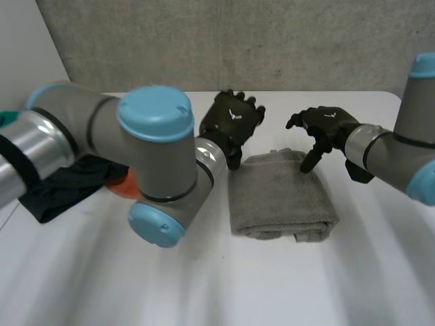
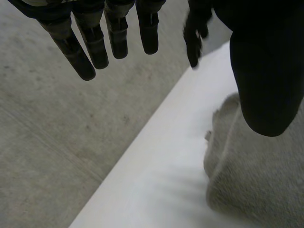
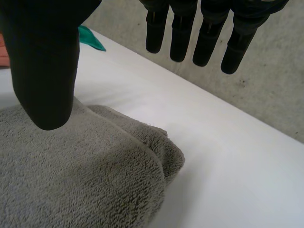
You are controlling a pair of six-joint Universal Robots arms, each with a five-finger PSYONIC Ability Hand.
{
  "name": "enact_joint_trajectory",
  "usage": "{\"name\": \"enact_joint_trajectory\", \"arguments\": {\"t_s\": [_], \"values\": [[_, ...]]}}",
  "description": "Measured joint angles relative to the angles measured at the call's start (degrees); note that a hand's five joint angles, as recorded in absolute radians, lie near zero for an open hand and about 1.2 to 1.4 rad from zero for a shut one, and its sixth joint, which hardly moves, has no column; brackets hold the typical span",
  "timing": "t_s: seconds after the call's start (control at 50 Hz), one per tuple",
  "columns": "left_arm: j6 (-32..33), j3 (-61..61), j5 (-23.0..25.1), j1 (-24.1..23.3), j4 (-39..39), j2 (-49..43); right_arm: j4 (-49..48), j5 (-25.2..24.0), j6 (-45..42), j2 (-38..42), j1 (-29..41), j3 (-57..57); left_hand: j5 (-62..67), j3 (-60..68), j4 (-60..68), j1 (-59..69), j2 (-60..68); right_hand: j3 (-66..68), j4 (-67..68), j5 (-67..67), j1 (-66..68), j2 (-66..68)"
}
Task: Fold the laundry.
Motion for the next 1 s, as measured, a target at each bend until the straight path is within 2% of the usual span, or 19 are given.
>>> {"name": "enact_joint_trajectory", "arguments": {"t_s": [0.14, 0.28, 0.4, 0.5, 0.56, 0.62, 0.66, 0.8, 1.0], "values": [[-7.2, -3.3, 2.1, 1.3, -2.3, 7.4, 13.9, 0.5, 0.3, 11.7, 0.6, -19.6, 0.0, 0.0, 0.0, 0.0, 0.0, 3.0, 3.5, 3.2, 3.4, 3.1], [-14.6, -6.3, 5.1, 3.2, -3.6, 12.2, 22.5, 3.2, -0.4, 22.4, 2.1, -33.8, 0.0, 0.0, 0.0, 0.0, 0.0, 5.1, 5.4, 5.2, 5.3, 5.8], [-16.4, -7.8, 6.2, 4.3, -3.9, 13.1, 22.7, 5.2, -2.0, 26.1, 3.0, -36.3, 0.0, 0.0, 0.0, 0.0, 0.0, 9.8, 9.9, 9.6, 9.9, 10.8], [-16.3, -8.7, 6.3, 5.2, -4.0, 12.7, 20.7, 6.4, -3.3, 26.8, 3.7, -35.2, 0.0, 0.0, 0.0, 0.0, 0.0, 22.2, 22.5, 20.9, 21.8, 23.4], [-16.2, -8.8, 6.3, 5.9, -3.9, 12.3, 19.8, 6.7, -3.9, 26.2, 4.2, -34.1, 0.0, 0.0, 0.0, 0.0, 0.0, 38.4, 38.3, 36.6, 36.9, 39.8], [-16.1, -8.7, 6.2, 6.5, -3.8, 11.8, 19.6, 6.7, -4.3, 24.7, 4.7, -33.1, 0.0, 0.0, 0.0, 0.0, 0.0, 44.2, 45.4, 42.5, 40.5, 45.6], [-16.1, -8.5, 6.1, 6.9, -3.8, 11.5, 19.5, 6.6, -4.5, 23.7, 4.8, -32.6, 0.0, 0.0, 0.0, 0.0, 0.0, 44.6, 46.0, 42.6, 40.5, 45.7], [-16.2, -6.9, 5.3, 8.7, -3.5, 10.7, 15.3, 3.7, -3.4, 11.4, 4.8, -28.0, 0.0, 0.0, 0.0, 0.0, 0.0, 44.7, 46.4, 42.6, 40.5, 45.7], [-18.6, -3.3, 1.6, 12.7, -4.0, 13.2, -3.5, -0.6, 3.1, -5.9, 3.9, -21.9, 0.0, 0.0, 0.0, 0.0, 0.0, 45.4, 46.5, 42.6, 40.5, 45.7]]}}
